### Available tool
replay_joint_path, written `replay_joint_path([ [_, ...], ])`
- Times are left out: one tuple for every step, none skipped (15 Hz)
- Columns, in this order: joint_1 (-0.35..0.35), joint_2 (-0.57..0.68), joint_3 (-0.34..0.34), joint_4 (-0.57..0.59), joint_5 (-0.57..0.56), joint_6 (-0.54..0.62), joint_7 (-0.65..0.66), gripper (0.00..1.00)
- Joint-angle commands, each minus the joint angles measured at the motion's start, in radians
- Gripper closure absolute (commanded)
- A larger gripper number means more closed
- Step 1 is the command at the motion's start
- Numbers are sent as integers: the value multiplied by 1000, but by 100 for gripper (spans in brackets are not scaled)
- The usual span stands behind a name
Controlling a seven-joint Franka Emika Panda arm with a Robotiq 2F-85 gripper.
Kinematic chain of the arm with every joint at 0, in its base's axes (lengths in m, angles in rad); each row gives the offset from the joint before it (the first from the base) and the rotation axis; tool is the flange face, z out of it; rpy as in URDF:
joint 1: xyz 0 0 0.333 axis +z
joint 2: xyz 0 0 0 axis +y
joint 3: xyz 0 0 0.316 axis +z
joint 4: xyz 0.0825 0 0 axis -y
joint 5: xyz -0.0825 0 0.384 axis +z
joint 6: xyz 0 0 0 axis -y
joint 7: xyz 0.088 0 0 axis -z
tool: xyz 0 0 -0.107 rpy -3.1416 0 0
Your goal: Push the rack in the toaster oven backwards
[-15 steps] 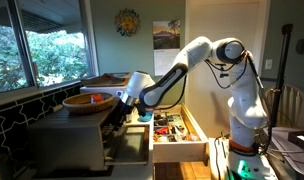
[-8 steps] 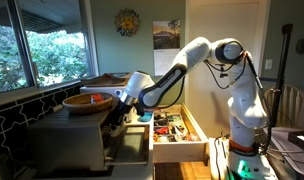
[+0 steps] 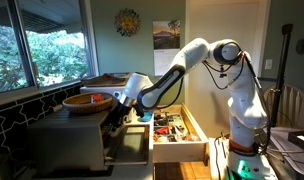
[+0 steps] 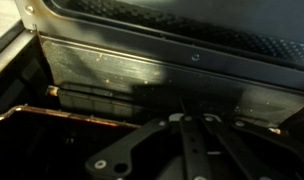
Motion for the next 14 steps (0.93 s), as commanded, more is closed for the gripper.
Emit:
replay_joint_path([
  [-4, -74, -23, -23, -40, -195, 64, 100],
  [-3, -116, -30, -40, -49, -269, 86, 100],
  [-4, -149, -33, -47, -52, -342, 104, 100],
  [-5, -196, -40, -61, -65, -424, 136, 100],
  [-9, -237, -39, -69, -48, -507, 136, 100],
  [-10, -278, -39, -71, -29, -601, 142, 100],
  [-10, -316, -41, -73, 6, -692, 121, 100],
  [-10, -358, -43, -75, 36, -781, 103, 100],
  [-6, -393, -51, -74, 60, -848, 88, 100],
  [-6, -430, -56, -81, 66, -896, 92, 74],
  [-7, -463, -61, -82, 79, -947, 102, 73],
  [-6, -492, -67, -83, 95, -1004, 101, 68],
  [-8, -522, -73, -89, 103, -1051, 112, 60],
  [-7, -545, -81, -91, 121, -1105, 111, 53],
])
